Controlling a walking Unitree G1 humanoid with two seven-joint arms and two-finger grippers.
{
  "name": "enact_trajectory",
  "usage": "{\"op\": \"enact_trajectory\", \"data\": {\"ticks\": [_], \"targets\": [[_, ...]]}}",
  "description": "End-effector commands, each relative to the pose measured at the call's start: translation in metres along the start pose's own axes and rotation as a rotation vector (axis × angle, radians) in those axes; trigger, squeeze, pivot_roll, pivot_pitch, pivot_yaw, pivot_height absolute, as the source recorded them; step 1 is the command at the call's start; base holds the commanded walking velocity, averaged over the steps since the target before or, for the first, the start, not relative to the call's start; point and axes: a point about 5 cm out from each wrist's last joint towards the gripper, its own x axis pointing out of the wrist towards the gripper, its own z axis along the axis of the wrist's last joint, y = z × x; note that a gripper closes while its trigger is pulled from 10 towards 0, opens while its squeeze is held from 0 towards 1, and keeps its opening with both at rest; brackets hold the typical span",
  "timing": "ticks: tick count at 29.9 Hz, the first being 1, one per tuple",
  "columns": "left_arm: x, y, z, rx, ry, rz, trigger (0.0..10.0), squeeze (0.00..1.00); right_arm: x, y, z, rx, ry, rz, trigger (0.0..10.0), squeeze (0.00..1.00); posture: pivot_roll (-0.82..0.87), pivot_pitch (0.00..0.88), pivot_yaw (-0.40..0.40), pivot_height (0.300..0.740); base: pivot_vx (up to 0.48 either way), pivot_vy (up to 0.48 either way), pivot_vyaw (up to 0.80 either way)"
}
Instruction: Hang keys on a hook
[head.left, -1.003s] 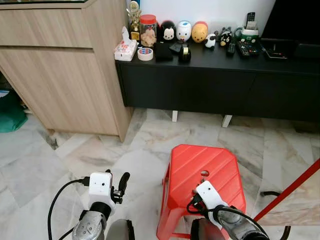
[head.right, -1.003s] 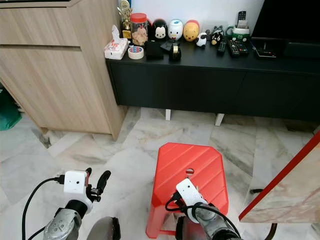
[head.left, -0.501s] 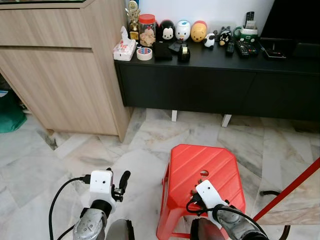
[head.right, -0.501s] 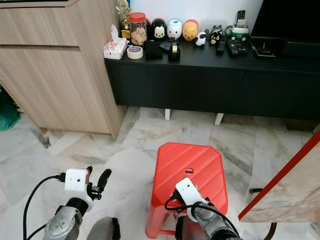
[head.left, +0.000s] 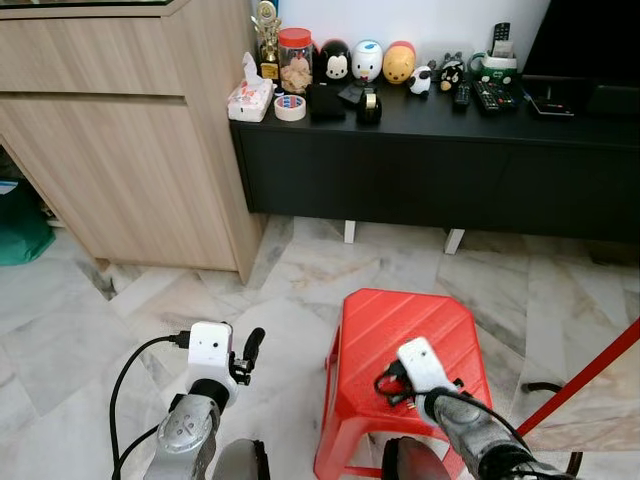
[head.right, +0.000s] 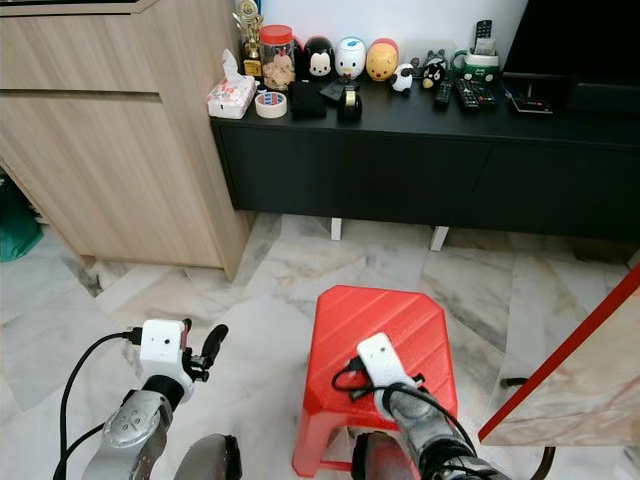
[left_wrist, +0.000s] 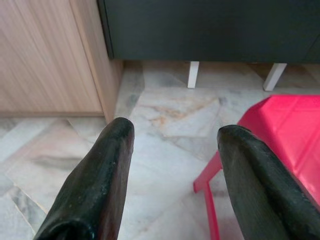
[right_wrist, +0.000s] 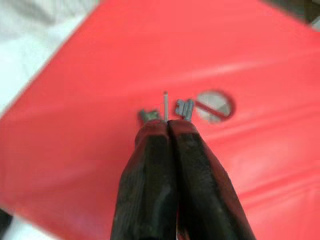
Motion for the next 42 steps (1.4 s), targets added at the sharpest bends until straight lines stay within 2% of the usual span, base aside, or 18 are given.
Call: {"op": "enact_trajectory", "data": {"ticks": [1,13,14,17,19,20,21,22,28,35,38,42], "targets": [[0.001,0.002,-0.003,0.013,0.011,0.01,10.0,0.0,0.0,0.0,0.004,0.024,-0.027,-0.006,0.0,0.0,0.08,0.0,-0.009,0.623,0.0,0.0,0.0],[0.008,0.001,-0.006,0.011,0.003,0.014,10.0,0.0,-0.002,-0.012,0.019,0.14,-0.153,-0.071,0.0,0.0,0.06,0.0,-0.02,0.623,0.0,0.0,0.0],[0.008,0.003,-0.007,0.011,-0.002,0.025,10.0,0.0,-0.006,-0.023,0.03,0.189,-0.246,-0.124,0.0,0.0,0.06,0.0,-0.027,0.623,0.0,0.0,0.0],[0.009,0.006,-0.007,0.013,-0.013,0.038,10.0,0.0,-0.014,-0.035,0.042,0.246,-0.372,-0.174,0.0,0.0,0.05,0.0,-0.029,0.623,0.0,0.0,0.0],[0.01,0.006,-0.007,0.016,-0.016,0.038,10.0,0.0,-0.016,-0.035,0.043,0.252,-0.398,-0.176,0.0,0.0,0.05,0.0,-0.03,0.623,0.0,0.0,0.0],[0.01,0.006,-0.006,0.016,-0.019,0.038,10.0,0.0,-0.018,-0.035,0.045,0.247,-0.421,-0.177,4.3,0.0,0.04,0.0,-0.03,0.623,0.0,0.0,0.0],[0.01,0.005,-0.007,0.015,-0.022,0.038,10.0,0.0,-0.019,-0.035,0.045,0.242,-0.436,-0.177,4.3,0.0,0.04,0.0,-0.03,0.623,0.0,0.0,0.0],[0.01,0.005,-0.006,0.016,-0.032,0.037,10.0,0.0,-0.024,-0.034,0.048,0.24,-0.478,-0.175,10.0,0.0,0.04,0.0,-0.031,0.623,0.0,0.0,0.0],[0.011,0.005,0.0,0.022,-0.078,0.037,10.0,0.0,-0.04,-0.024,0.046,0.142,-0.525,-0.084,10.0,0.0,0.03,0.0,-0.033,0.623,0.0,0.0,0.0],[0.015,0.007,0.005,0.016,-0.102,0.048,10.0,0.0,-0.041,-0.028,0.039,0.223,-0.51,-0.122,10.0,0.0,0.04,0.0,-0.043,0.623,0.0,0.0,0.0],[0.013,0.005,0.002,0.011,-0.097,0.047,10.0,0.0,-0.041,-0.024,0.036,0.244,-0.489,-0.126,10.0,0.0,0.04,0.0,-0.046,0.623,0.0,0.0,0.0],[0.012,0.004,0.001,0.008,-0.095,0.048,10.0,0.0,-0.043,-0.022,0.037,0.277,-0.513,-0.123,10.0,0.0,0.04,0.0,-0.047,0.623,0.0,0.0,0.0]]}}
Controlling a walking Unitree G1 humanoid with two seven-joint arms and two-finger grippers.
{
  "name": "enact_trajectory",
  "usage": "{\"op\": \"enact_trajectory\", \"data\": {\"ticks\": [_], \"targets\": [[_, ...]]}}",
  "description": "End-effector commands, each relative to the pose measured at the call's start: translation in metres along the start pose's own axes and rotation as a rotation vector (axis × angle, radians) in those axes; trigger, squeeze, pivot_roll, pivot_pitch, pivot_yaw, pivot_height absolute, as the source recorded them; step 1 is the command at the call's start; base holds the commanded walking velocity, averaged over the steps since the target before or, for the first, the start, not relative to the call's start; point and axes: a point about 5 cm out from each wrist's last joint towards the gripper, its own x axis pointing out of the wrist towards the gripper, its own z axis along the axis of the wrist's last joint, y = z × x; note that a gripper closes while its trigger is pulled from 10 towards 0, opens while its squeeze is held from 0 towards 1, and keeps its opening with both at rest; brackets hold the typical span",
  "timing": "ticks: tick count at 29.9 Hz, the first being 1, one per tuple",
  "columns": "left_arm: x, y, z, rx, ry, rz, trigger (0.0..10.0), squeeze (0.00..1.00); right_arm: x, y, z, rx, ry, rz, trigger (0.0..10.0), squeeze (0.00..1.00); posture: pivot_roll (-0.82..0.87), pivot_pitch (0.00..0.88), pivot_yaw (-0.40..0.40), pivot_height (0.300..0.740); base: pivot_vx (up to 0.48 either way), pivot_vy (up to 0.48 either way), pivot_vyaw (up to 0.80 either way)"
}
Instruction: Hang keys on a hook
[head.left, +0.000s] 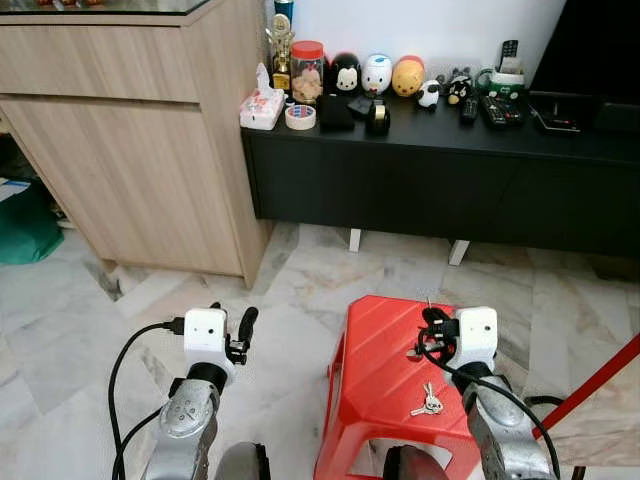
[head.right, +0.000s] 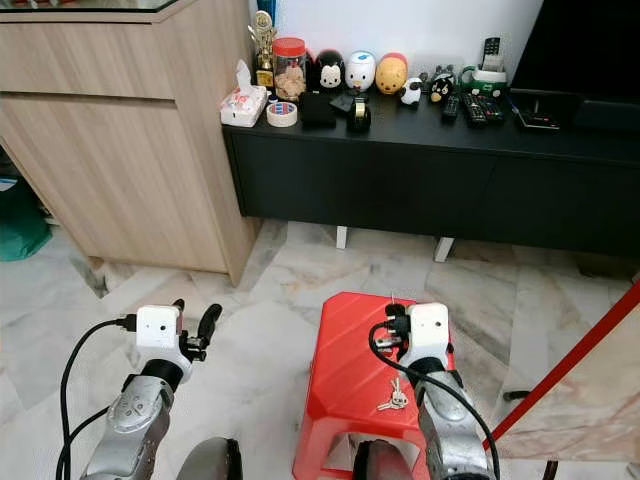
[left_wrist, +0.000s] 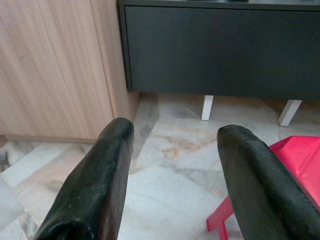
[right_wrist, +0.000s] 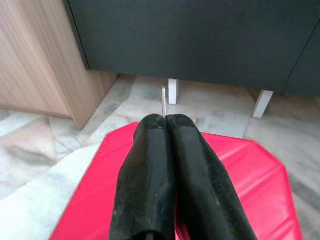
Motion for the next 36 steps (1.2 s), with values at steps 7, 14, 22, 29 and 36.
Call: {"op": "enact_trajectory", "data": {"ticks": [7,14,22,29,36], "targets": [[-0.004,-0.002,-0.005,-0.003,0.016,-0.002,10.0,0.0,-0.002,0.0,0.001,0.007,0.003,-0.009,10.0,0.0,0.04,0.0,-0.049,0.671,0.0,0.0,0.0],[-0.005,-0.004,-0.006,-0.009,0.02,-0.011,10.0,0.0,-0.004,-0.002,-0.002,0.024,0.016,-0.024,10.0,0.0,0.04,0.0,-0.049,0.68,0.0,0.0,0.0],[-0.006,-0.004,-0.007,-0.01,0.024,-0.013,10.0,0.0,-0.005,-0.001,-0.004,0.024,0.03,-0.025,10.0,0.0,0.04,0.0,-0.05,0.725,0.0,0.0,0.0],[-0.006,-0.002,-0.007,0.0,0.023,-0.014,10.0,0.0,-0.003,0.001,-0.007,-0.038,0.097,0.017,10.0,0.0,0.04,0.0,-0.049,0.74,0.0,0.0,0.0],[-0.007,-0.005,-0.01,-0.014,0.025,-0.022,10.0,0.0,-0.004,0.0,-0.01,-0.036,0.113,0.027,10.0,0.0,0.04,0.0,-0.052,0.74,0.0,0.0,0.0]]}}
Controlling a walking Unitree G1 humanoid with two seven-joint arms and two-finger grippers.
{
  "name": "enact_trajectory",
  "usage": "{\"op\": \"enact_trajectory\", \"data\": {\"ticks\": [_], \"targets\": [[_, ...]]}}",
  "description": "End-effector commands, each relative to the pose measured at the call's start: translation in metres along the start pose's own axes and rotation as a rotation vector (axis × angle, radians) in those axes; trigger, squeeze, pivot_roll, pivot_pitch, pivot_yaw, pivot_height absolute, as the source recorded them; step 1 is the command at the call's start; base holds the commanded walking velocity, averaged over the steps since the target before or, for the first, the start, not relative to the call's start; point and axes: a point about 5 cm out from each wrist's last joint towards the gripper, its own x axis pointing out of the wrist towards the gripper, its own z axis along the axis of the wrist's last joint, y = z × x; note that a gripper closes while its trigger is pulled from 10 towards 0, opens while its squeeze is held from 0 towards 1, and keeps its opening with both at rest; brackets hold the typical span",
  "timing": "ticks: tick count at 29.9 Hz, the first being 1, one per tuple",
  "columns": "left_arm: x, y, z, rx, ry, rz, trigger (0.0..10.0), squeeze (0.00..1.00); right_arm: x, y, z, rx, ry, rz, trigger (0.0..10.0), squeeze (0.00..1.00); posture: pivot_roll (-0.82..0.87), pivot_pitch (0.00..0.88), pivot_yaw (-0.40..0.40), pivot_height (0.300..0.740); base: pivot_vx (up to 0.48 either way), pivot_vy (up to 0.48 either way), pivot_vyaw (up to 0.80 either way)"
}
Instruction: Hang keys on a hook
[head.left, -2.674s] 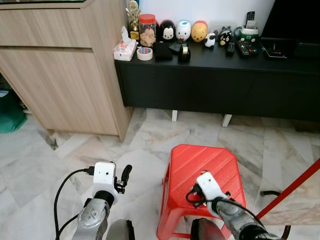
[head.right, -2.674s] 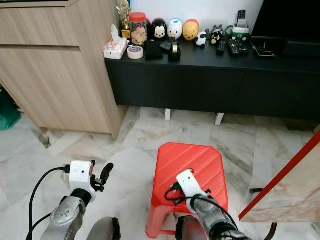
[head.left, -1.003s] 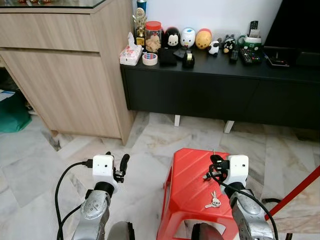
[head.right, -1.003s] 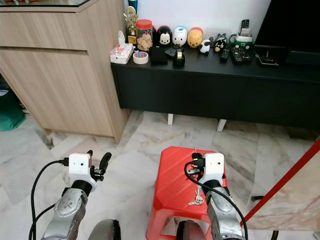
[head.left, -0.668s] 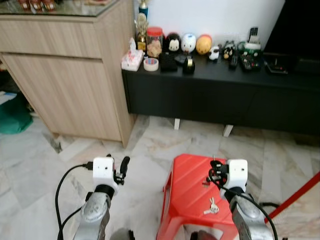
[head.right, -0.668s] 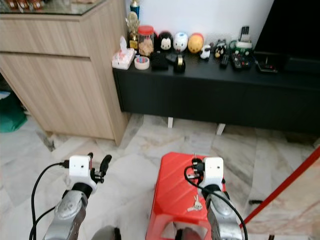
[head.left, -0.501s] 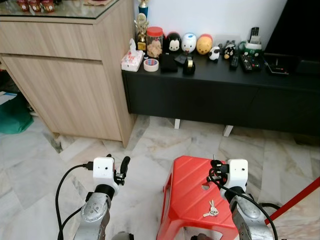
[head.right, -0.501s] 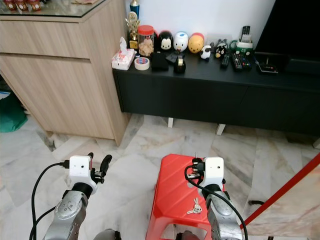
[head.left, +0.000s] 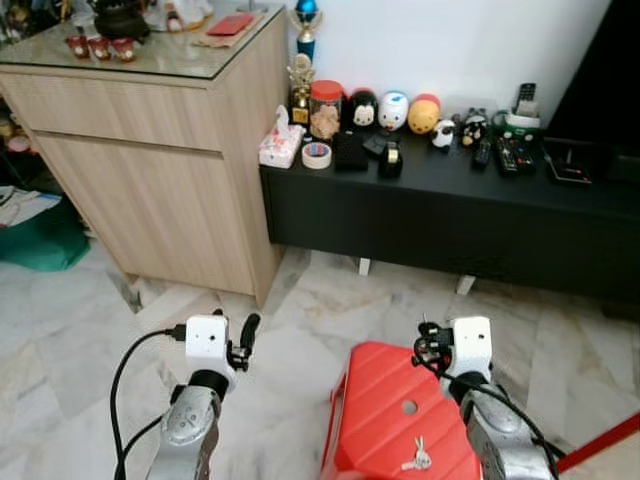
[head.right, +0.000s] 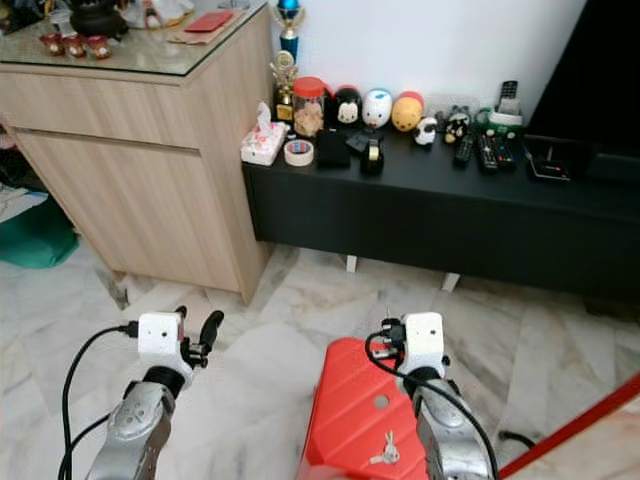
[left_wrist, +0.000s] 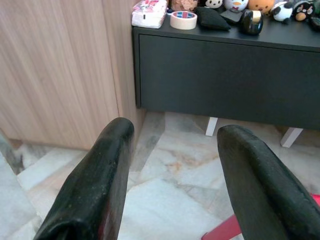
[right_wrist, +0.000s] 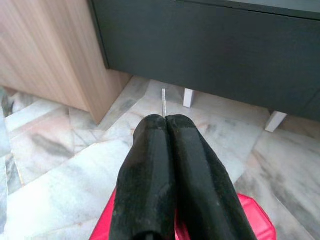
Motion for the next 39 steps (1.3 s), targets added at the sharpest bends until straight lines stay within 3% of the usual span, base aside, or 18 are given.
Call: {"op": "enact_trajectory", "data": {"ticks": [1,17,39], "targets": [[-0.0026,-0.0007,-0.0045,0.003,0.013,-0.004,10.0,0.0,-0.0001,-0.0009,-0.0007,-0.008,0.015,0.001,10.0,0.0,0.04,0.0,-0.052,0.74,0.0,0.0,0.0],[-0.0007,-0.0085,-0.0062,-0.014,0.009,-0.039,10.0,0.0,0.0041,-0.0024,0.0015,-0.037,0.039,0.01,10.0,0.0,0.02,0.0,-0.044,0.74,-0.045,0.0,0.0],[0.0028,-0.0088,-0.0056,-0.006,0.003,-0.068,10.0,0.0,0.0074,0.0011,-0.0018,-0.058,0.075,0.032,10.0,0.0,0.02,0.0,-0.031,0.74,-0.291,0.0,0.0]]}}
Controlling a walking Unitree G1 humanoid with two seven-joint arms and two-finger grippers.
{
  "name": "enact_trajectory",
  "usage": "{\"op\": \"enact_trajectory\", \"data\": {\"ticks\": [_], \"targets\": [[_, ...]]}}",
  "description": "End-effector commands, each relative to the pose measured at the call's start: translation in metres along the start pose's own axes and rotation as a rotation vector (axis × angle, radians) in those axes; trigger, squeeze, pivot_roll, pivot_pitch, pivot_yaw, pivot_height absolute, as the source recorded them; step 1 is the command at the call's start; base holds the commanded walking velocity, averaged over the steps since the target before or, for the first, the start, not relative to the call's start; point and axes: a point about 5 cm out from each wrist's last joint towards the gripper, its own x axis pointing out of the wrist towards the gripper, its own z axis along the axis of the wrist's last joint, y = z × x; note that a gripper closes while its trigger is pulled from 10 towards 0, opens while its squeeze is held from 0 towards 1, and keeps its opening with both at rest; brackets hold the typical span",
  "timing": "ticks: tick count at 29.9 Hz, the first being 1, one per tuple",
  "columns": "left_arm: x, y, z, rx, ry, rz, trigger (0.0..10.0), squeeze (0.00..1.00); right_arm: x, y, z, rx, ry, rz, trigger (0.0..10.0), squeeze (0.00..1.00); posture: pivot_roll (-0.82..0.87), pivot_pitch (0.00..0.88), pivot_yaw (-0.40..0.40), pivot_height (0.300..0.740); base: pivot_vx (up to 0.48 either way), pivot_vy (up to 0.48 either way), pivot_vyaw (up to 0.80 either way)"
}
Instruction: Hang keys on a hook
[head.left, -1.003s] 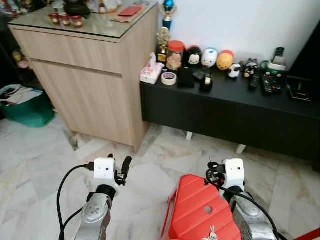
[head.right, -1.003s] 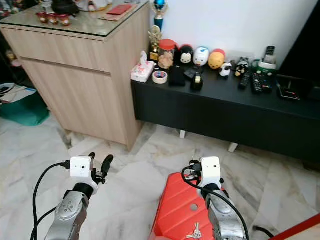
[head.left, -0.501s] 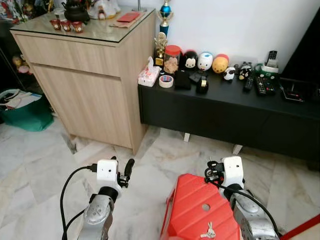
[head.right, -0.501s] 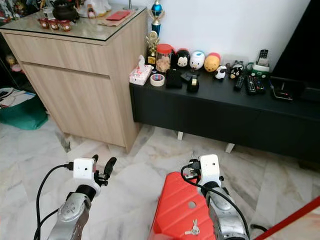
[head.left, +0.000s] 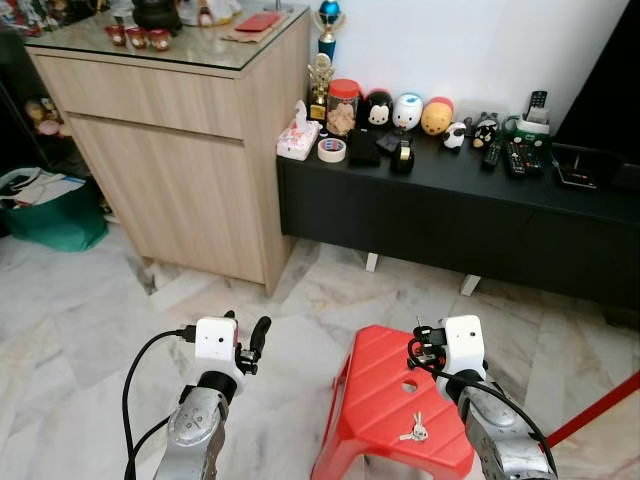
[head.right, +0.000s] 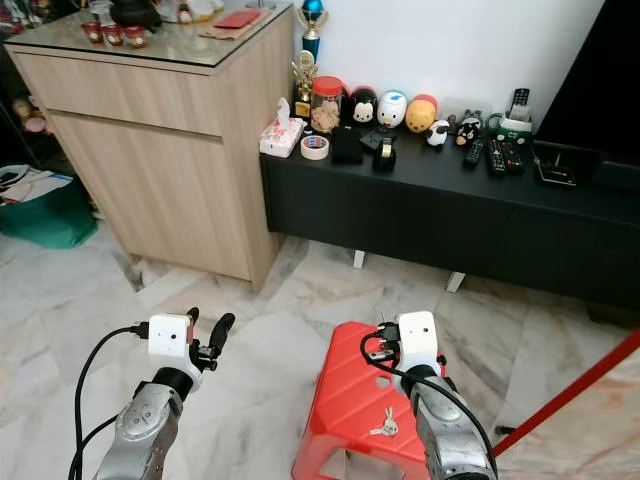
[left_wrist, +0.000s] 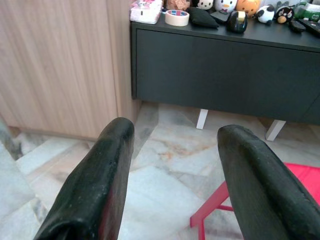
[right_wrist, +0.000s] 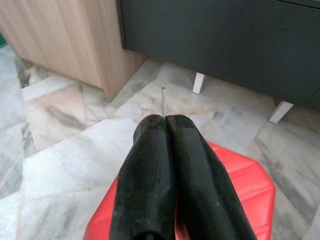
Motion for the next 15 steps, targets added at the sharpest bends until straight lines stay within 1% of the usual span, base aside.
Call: {"op": "enact_trajectory", "data": {"ticks": [1,15], "targets": [[0.0012,-0.0026,0.001,0.01,-0.007,-0.018,10.0,0.0,0.0014,-0.0006,0.0005,-0.022,0.017,0.008,10.0,0.0,0.02,0.0,-0.031,0.74,-0.33,0.0,0.0],[0.0008,-0.0001,0.0044,0.026,-0.015,-0.028,10.0,0.0,0.0054,-0.0072,0.0063,-0.076,0.043,0.032,10.0,0.0,0.03,0.0,-0.036,0.74,-0.328,0.0,0.0]]}}
